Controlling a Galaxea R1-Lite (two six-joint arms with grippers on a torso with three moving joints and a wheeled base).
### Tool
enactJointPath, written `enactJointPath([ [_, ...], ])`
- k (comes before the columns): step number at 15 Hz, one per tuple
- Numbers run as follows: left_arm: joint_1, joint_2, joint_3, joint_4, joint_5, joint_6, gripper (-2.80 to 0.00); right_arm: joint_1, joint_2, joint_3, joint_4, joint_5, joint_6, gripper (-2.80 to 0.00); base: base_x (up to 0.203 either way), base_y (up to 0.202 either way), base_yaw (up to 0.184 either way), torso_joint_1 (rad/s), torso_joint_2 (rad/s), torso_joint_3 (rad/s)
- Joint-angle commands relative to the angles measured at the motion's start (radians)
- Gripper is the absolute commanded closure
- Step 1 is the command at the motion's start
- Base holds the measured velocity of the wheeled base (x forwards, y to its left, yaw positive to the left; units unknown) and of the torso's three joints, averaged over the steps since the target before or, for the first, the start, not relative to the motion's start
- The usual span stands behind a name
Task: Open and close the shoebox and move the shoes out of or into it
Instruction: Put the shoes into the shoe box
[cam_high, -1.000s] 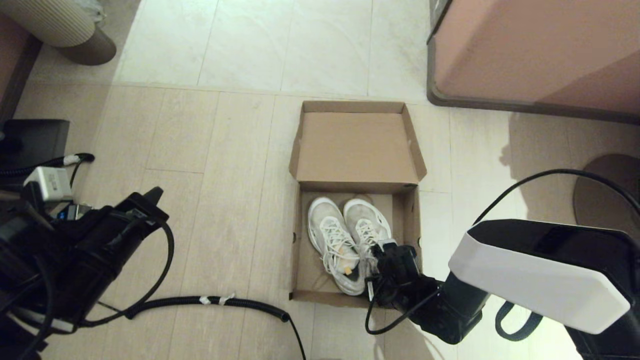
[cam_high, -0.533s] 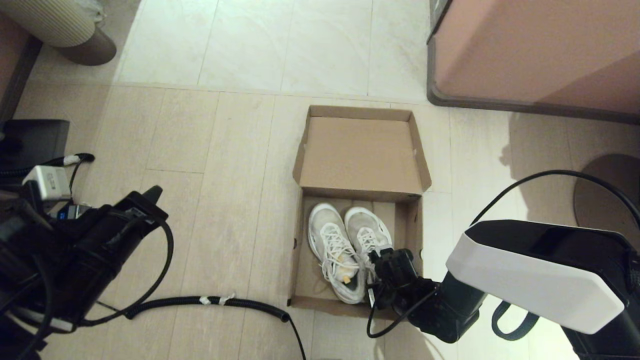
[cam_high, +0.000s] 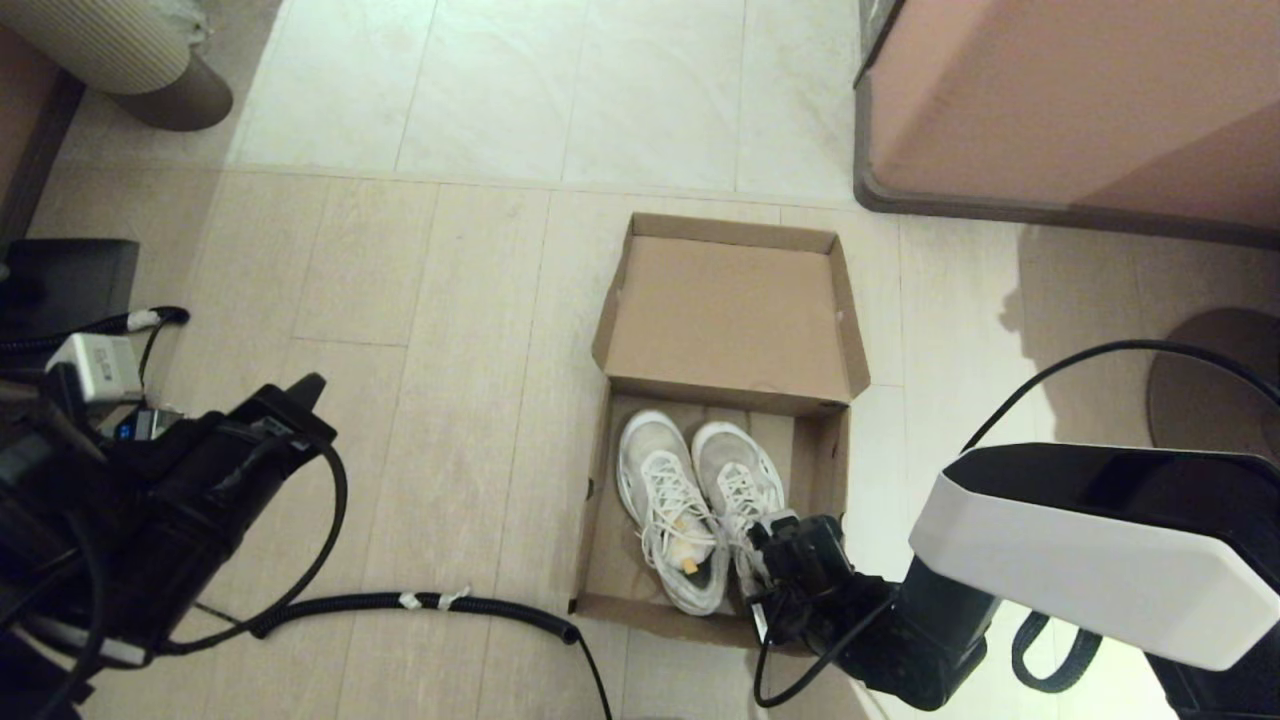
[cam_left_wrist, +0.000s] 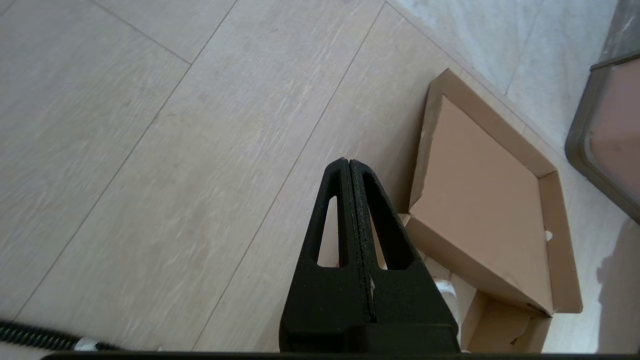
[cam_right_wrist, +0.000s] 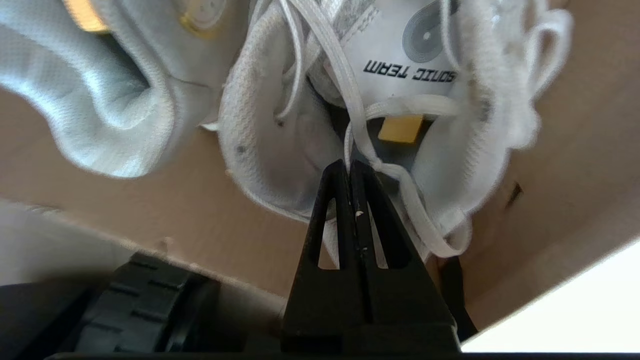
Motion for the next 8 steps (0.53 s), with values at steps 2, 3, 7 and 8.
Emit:
enactJointPath([
  [2,-0.001,0.073,-0.065,-0.007,-0.021,-0.002,0.00,-0.002,-0.113,0.032,-0.004,0.003,0.007,0.00,0.000,0.000,0.000,0.000,0.00,0.000],
  [3,-0.003,0.119,-0.107,-0.007,-0.036,-0.002,0.00,-0.002,-0.157,0.046,0.001,0.004,0.009,0.00,0.000,0.000,0.000,0.000,0.00,0.000],
  [7,-0.042,0.339,-0.261,-0.006,-0.069,0.002,0.00,-0.001,-0.290,0.091,0.023,0.012,0.011,0.00,0.000,0.000,0.000,0.000,0.00,0.000],
  [8,-0.061,0.389,-0.281,-0.006,-0.068,0.003,0.00,0.001,-0.293,0.069,0.021,0.025,0.011,0.00,0.000,0.000,0.000,0.000,0.00,0.000],
])
